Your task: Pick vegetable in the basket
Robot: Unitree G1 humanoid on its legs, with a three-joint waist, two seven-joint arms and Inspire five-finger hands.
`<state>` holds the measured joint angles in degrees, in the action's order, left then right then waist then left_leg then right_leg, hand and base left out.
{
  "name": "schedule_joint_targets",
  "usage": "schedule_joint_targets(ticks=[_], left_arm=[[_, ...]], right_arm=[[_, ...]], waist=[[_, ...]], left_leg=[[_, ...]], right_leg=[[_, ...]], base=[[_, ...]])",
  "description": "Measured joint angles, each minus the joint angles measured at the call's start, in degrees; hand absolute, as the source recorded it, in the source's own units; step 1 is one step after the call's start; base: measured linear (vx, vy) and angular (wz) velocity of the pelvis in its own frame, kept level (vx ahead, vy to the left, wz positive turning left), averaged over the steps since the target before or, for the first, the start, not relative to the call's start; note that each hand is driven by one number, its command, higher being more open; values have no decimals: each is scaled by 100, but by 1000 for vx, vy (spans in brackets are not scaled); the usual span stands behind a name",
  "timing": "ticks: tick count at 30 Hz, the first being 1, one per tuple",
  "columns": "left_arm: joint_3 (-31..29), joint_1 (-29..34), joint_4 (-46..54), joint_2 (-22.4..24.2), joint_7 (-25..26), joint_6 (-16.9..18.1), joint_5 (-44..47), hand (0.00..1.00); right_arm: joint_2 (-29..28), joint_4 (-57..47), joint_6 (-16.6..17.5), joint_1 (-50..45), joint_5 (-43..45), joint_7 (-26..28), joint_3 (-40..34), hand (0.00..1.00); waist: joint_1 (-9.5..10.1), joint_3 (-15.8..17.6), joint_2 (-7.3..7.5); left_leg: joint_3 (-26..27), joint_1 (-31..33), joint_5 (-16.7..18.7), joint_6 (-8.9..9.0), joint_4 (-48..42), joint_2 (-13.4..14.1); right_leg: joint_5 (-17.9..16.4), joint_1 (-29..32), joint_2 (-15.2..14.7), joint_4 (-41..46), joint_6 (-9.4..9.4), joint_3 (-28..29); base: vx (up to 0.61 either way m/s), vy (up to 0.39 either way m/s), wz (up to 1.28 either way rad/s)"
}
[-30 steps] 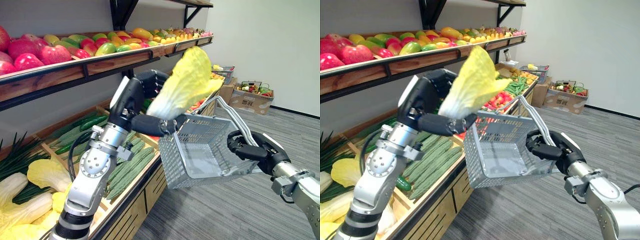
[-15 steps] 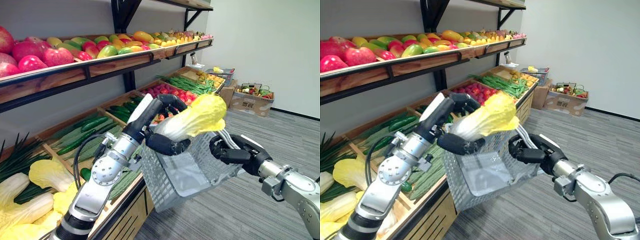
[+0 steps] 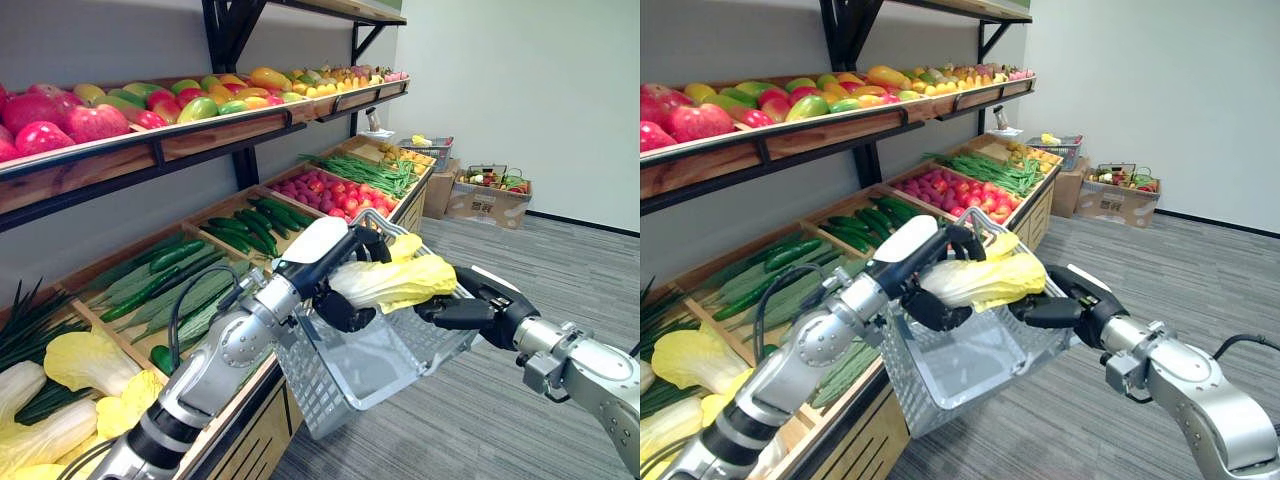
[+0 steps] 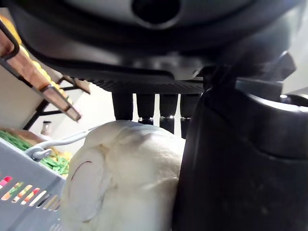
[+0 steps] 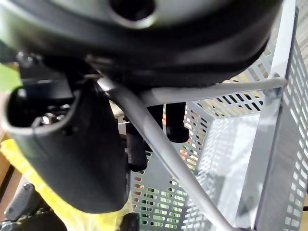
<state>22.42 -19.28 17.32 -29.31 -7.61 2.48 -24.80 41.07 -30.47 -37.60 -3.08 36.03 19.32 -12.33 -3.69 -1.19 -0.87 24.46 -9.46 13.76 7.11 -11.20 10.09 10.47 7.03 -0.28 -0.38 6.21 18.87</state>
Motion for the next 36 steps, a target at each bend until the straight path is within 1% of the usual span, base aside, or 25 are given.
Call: schedule_joint_targets(ticks=[2, 5, 6, 8, 11, 13, 15, 16, 17, 18, 20, 22, 24, 25, 26, 27, 28, 29, 30, 31, 32, 34, 36], left_arm=[[49, -9, -91, 0, 11, 34, -90, 100], [178, -19, -303, -4, -23, -11, -434, 100], [333, -34, -961, -37, -239, -432, -778, 100], [421, -33, -1276, -48, -239, -581, -800, 100], [410, -35, -1218, -139, -109, -549, -700, 100], [251, -37, -880, -395, -6, -494, -428, 100], [-332, -40, -321, -687, 118, -424, -48, 100], [-1193, -130, 298, -880, 327, -411, 687, 100], [-1611, -272, 625, -933, 357, -415, 1300, 100], [-1749, -293, 768, -962, 362, -414, 1499, 100], [-2053, -295, 1276, -1037, 367, -363, 2198, 100], [-2080, -277, 1461, -1110, 342, -275, 2534, 100], [-2179, -135, 1672, -1141, 200, -210, 3376, 100], [-2219, -87, 1712, -1141, 149, -207, 3561, 100], [-2383, 59, 1769, -1141, 13, -209, 3983, 100], [-2597, 289, 1790, -1139, -78, -292, 4421, 100], [-2786, 521, 1786, -1130, -80, -332, 4615, 100], [-3018, 791, 1781, -1072, -77, -389, 4736, 100], [-3124, 926, 1771, -1041, -62, -415, 4780, 100], [-3394, 1270, 1727, -886, -17, -470, 4818, 100], [-3495, 1409, 1715, -797, 21, -510, 4862, 100], [-3937, 1978, 1648, -386, 205, -582, 5094, 100], [-4268, 2363, 1573, -40, 383, -628, 5185, 100]], right_arm=[[1, 11, -3, 0, -1, 0, 12, 0], [67, 39, -13, 0, -2, 1, 23, 0], [194, -31, -13, 8, 1, 93, 54, 0], [245, -36, -27, 10, 3, 151, 222, 0], [224, -46, -62, 10, 9, 173, 247, 0], [204, -79, -62, 10, 20, 198, 205, 0], [203, -140, -63, -4, 17, 297, 91, 0], [202, -206, -110, -71, 17, 383, -138, 0], [201, -254, -143, -180, 18, 388, -347, 0], [199, -255, -159, -198, 18, 387, -410, 0], [188, -255, -185, -251, 15, 377, -581, 0], [170, -256, -189, -251, 13, 377, -631, 0], [133, -258, -190, -272, 13, 375, -713, 0], [112, -257, -191, -286, 12, 374, -733, 0], [58, -257, -191, -301, 9, 373, -753, 0], [-73, -253, -190, -419, 1, 373, -857, 0], [-152, -239, -189, -501, -9, 361, -906, 0], [-210, -223, -189, -575, -17, 318, -910, 0], [-250, -211, -189, -613, -23, 307, -911, 0], [-344, -177, -184, -759, -38, 278, -926, 0], [-385, -158, -179, -830, -38, 262, -942, 0], [-664, -74, -169, -1110, -158, 227, -1108, 0], [-844, 45, -151, -1248, -229, 191, -1188, 0]], waist=[[-13, -3, -5], [-44, -27, -42], [-67, -79, -121], [-81, -77, -117], [-79, -78, -119], [-74, -78, -120], [-76, -75, -122], [-67, -72, -119], [-13, -70, -115], [1, -69, -114], [34, -64, -101], [60, -57, -91], [71, -58, -94], [79, -57, -94], [79, -53, -100], [85, -45, -110], [86, -37, -123], [92, -32, -131], [99, -30, -130], [130, -24, -125], [153, -18, -121], [228, 34, -84], [237, 45, -66]], left_leg=[[10, -3, 1, 1, 0, 0], [16, 6, 2, 2, 1, 0], [14, 18, 1, 2, 4, 4], [11, 28, 0, 4, 3, 7], [5, 32, 0, 4, 10, 5], [-8, 38, -2, 7, 13, 8], [-30, 50, -2, 7, 17, 12], [-124, 72, -2, 6, 18, 12], [-173, 58, -1, 5, 17, 12], [-177, 50, 0, 4, 17, 13], [-293, 62, 1, 1, 18, 6], [-307, 76, 1, 1, 18, 1], [-345, 110, 0, 0, 19, -3], [-355, 120, 0, 0, 19, -2], [-368, 136, 0, 0, 19, -1], [-414, 153, -2, 0, 25, 2], [-439, 158, -3, -1, 37, 2], [-445, 158, -5, -3, 52, 2], [-449, 157, -7, -2, 60, 2], [-466, 157, -11, -3, 80, 3], [-473, 158, -12, -3, 85, 3], [-519, 186, -19, -10, 98, 1], [-596, 223, -26, -16, 106, -1]], right_leg=[[9, 0, 2, -11, -1, 12], [30, -1, -1, -49, 5, 20], [49, -5, -4, -81, 6, 18], [61, -4, -4, -91, 5, 17], [60, -5, -11, -91, 7, 10], [59, -5, -11, -91, 7, -1], [56, -5, -16, -88, 10, -22], [27, -34, -41, -76, 16, -105], [-10, -76, -51, -56, 9, -157], [-23, -91, -53, -49, 5, -170], [-68, -125, -87, -24, 0, -272], [-91, -123, -101, -11, -5, -300], [-107, -115, -116, -17, -13, -331], [-106, -111, -118, -21, -11, -340], [-105, -99, -118, -25, -9, -349], [-102, -98, -121, -30, -5, -384], [-107, -102, -126, -33, -8, -411], [-108, -106, -127, -47, -8, -420], [-108, -109, -127, -53, -8, -425], [-110, -119, -131, -70, -10, -448], [-111, -123, -134, -74, -11, -456], [-122, -128, -149, -86, -10, -507], [-146, -130, -168, -89, -17, -580]], base=[[11, 25, -8], [11, 14, 0], [35, 40, 0], [18, 22, 0], [10, 11, 1], [15, 13, 2], [26, 26, 11], [23, 31, 28], [21, 33, 28], [18, 41, 22], [12, 36, 21], [6, 32, 12], [15, 37, 8], [27, 33, 7], [38, 32, 8], [39, 30, 11], [40, 31, 10], [26, 24, 6], [30, 28, 5], [18, 16, 6], [20, 21, 8], [16, 24, 12], [15, 15, 20]])
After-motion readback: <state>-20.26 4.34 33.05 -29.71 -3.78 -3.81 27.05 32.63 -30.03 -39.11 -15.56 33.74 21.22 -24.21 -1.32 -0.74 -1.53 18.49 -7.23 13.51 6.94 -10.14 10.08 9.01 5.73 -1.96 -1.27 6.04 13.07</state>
